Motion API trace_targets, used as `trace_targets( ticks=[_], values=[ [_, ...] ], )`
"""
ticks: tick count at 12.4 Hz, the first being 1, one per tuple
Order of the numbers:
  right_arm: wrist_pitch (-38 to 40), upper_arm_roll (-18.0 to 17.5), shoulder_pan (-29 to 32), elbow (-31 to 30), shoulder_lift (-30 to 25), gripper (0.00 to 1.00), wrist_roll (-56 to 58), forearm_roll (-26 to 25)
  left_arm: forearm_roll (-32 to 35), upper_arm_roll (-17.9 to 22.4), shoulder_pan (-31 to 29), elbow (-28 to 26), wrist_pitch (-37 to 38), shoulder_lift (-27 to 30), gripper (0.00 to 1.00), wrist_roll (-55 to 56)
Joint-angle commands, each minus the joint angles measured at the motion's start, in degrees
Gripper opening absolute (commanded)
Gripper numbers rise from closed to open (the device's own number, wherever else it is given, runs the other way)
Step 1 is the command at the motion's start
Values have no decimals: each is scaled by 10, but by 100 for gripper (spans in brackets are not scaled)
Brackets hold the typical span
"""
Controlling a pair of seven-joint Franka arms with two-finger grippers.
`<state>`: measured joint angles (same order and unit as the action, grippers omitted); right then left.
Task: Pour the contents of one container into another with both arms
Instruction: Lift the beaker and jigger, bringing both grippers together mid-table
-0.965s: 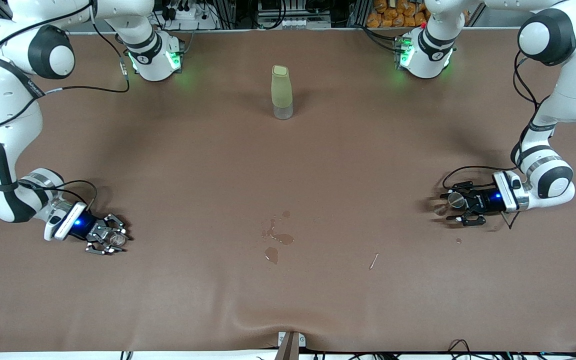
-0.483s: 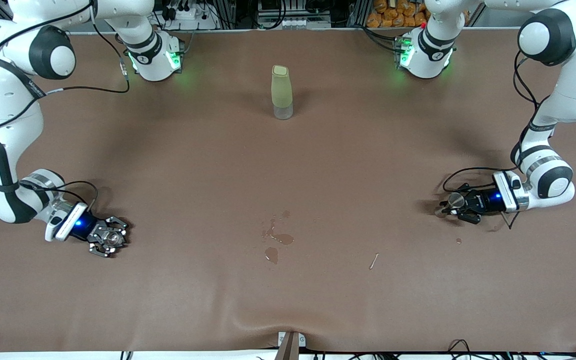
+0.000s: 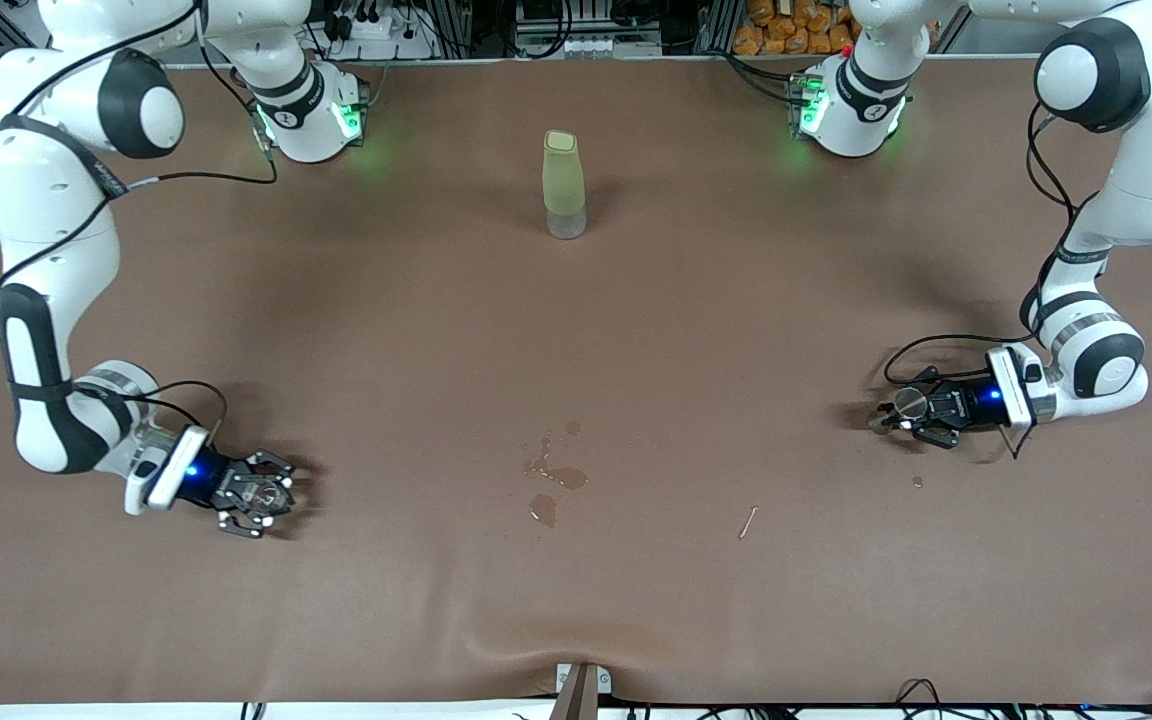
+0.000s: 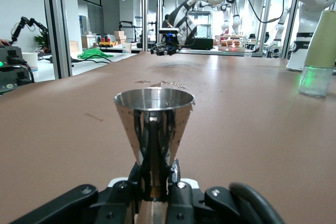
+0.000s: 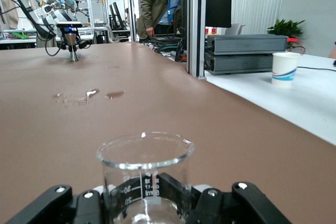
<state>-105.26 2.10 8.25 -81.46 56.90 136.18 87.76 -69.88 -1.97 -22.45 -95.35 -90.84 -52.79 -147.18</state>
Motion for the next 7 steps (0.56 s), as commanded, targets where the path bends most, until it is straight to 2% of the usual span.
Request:
trace_targets(
  ticks=[1, 4, 7],
  values=[
    [-10, 9, -43, -5, -42, 0, -76, 3, -11, -12, 24, 9, 5, 16, 0, 44],
    [-9, 5, -77, -4, -54, 0, -117, 9, -10, -26, 65, 41, -2, 19, 0, 80],
    [-10, 4, -118, -4, -72, 0, -143, 12, -52, -26, 133, 57, -32, 19, 0, 96]
  ],
)
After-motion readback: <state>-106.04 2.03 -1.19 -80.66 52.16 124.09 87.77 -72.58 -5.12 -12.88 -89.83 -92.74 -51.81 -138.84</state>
